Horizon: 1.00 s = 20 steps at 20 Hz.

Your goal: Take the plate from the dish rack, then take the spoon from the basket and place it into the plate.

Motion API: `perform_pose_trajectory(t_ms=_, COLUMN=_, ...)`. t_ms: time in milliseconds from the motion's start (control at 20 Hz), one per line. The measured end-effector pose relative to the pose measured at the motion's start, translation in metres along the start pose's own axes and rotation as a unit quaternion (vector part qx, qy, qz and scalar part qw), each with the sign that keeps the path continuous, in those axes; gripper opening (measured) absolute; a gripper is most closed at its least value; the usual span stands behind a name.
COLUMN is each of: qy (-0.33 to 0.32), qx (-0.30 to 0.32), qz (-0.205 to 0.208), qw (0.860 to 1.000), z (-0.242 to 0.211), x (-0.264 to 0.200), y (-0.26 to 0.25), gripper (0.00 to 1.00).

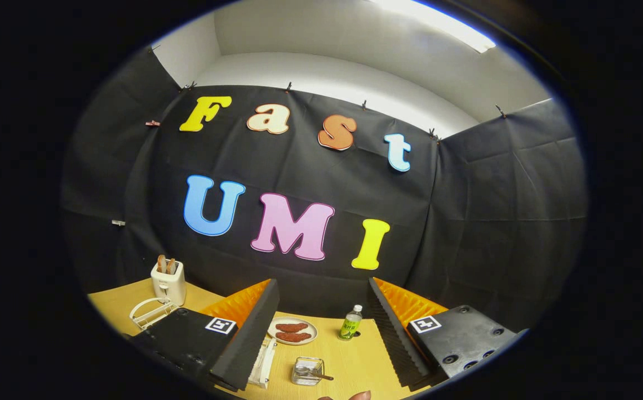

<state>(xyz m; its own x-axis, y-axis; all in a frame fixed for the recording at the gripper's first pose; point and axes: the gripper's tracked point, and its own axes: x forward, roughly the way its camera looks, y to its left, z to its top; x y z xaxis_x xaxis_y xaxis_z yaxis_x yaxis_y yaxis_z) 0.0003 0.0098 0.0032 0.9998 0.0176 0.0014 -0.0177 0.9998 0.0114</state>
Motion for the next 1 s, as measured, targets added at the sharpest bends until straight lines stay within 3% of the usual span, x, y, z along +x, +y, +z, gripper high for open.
perform_pose_trajectory(t_ms=650, qy=0.013, qx=0.016, qz=0.03, qw=0.999, z=-0.003, x=0.011, y=0.027, gripper=0.97)
perform_pose_trajectory(t_ms=850, qy=0.1, qx=0.098, qz=0.097, qw=0.985, z=-0.026, x=0.023, y=0.075, gripper=0.97)
perform_pose_trajectory(t_ms=1000, qy=0.166, qx=0.14, qz=0.114, qw=0.97, z=-0.052, x=0.042, y=0.103, gripper=0.97)
